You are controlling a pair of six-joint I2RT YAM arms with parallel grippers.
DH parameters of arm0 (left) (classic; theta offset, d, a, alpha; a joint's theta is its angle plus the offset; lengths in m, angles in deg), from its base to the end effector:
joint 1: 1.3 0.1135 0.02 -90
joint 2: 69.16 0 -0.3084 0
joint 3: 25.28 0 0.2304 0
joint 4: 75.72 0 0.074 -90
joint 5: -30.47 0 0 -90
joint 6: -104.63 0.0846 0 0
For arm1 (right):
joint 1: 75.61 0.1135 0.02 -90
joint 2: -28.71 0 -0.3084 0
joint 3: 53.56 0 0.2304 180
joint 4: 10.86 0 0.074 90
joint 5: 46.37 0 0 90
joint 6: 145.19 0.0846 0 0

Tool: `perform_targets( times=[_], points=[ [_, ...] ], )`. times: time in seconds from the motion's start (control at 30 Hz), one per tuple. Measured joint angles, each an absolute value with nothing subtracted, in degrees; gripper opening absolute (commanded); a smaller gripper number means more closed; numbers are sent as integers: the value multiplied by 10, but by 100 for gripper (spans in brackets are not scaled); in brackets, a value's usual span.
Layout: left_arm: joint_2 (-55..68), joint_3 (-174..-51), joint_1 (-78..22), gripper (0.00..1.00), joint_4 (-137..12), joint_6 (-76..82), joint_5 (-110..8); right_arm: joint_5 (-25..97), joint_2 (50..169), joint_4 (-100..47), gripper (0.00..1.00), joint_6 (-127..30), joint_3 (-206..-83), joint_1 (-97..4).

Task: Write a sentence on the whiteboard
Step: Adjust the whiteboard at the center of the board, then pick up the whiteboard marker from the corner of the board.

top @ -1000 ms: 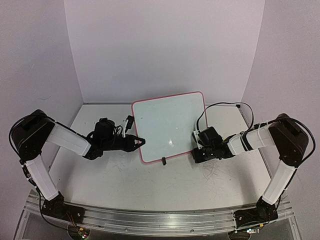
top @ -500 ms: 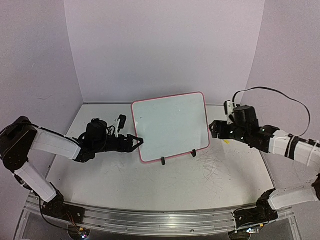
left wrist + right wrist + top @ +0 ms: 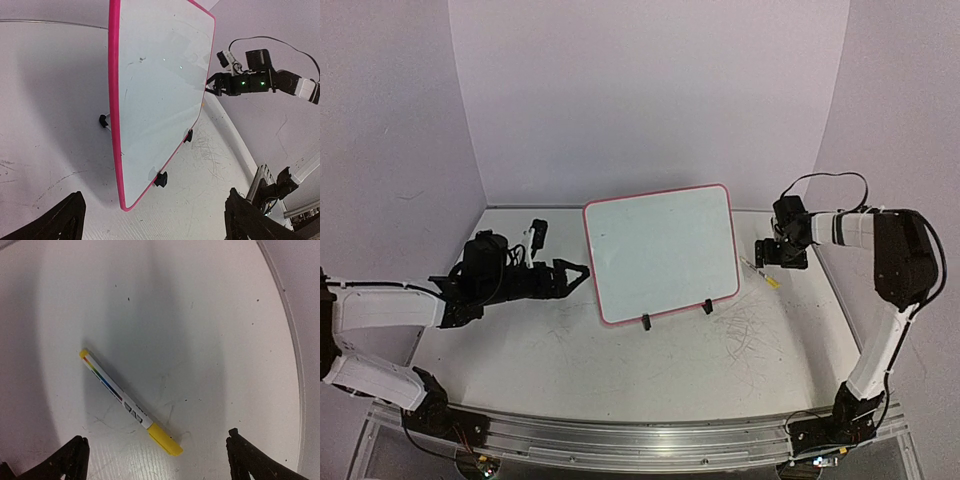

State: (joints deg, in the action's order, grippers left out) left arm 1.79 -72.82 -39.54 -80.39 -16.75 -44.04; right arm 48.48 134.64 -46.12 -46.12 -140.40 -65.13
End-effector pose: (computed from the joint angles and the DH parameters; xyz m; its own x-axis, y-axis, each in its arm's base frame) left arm 0.2044 -0.1899 0.2635 -0.6295 -0.1428 -0.7638 0.5474 0.6161 -0.5664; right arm 0.4090 0.0684 0.2061 -0.8100 0.0099 -0.5864 -0.0052 0.9997 0.0240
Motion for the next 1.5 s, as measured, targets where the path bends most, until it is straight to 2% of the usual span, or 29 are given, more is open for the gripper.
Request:
perform_targets(
  times=[0.23,0.43,0.47,0.7,0.83,0.97,1.37,1.5],
  points=[
    [-59,-726,-395,99,-765,-182,-463,442,1469,-488,76,-510,-1525,-650],
    [-65,-736,-395,99,-753,-176,-470,409,1511,-493,47,-543,-1584,-650],
    [-65,-740,-395,99,-751,-173,-472,404,1516,-494,45,-549,-1591,-650],
    [-65,-783,-395,99,-719,-145,-486,381,1535,-508,42,-566,-1599,-650],
    [-62,-814,-395,99,-681,-123,-496,381,1541,-512,33,-571,-1600,-649],
    [-57,-827,-395,99,-661,-118,-505,391,1546,-517,29,-577,-1599,-649],
    [-68,-855,-395,99,-590,-170,-554,403,1549,-505,1,-582,-1591,-649],
    [-79,-869,-395,95,-559,-201,-548,404,1539,-476,0,-576,-1570,-649]
  ],
)
